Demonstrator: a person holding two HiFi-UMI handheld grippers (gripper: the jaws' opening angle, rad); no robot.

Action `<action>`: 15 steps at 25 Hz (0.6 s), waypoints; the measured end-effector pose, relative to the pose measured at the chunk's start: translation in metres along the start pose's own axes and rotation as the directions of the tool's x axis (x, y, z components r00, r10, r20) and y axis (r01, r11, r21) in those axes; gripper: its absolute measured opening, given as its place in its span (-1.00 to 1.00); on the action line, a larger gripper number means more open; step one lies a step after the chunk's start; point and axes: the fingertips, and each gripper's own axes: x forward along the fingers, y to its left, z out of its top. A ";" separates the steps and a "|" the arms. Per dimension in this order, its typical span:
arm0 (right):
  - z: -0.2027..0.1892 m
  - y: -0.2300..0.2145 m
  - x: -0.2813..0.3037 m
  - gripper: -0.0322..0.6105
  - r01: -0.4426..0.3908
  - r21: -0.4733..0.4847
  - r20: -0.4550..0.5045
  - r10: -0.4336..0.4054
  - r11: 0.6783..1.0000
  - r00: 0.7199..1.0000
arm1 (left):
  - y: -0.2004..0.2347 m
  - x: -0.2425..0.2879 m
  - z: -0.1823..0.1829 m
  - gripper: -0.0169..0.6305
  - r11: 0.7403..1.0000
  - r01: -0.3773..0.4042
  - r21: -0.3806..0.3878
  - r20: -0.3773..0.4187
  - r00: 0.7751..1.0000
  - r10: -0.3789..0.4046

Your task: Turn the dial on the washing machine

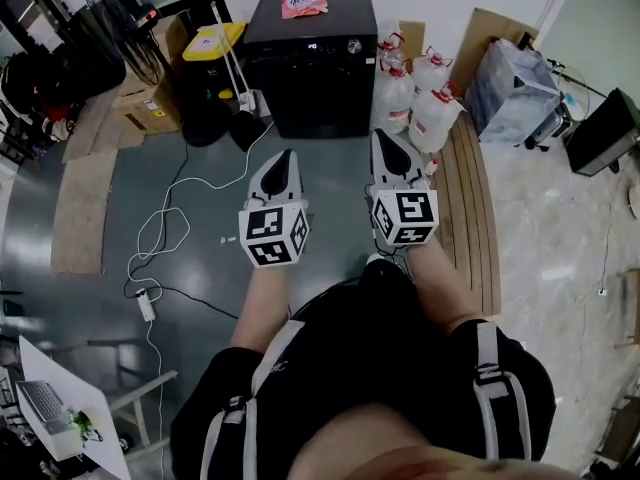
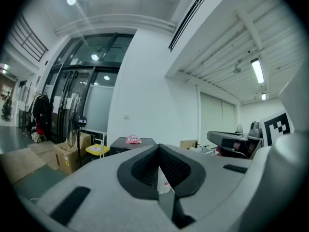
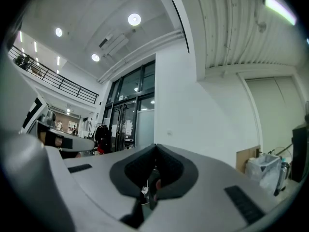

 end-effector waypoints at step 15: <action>-0.043 -0.060 0.170 -0.88 0.006 0.012 0.011 -0.007 1.000 1.000 | 0.058 0.163 0.015 -0.97 0.998 0.012 0.059 0.027 1.000 -0.013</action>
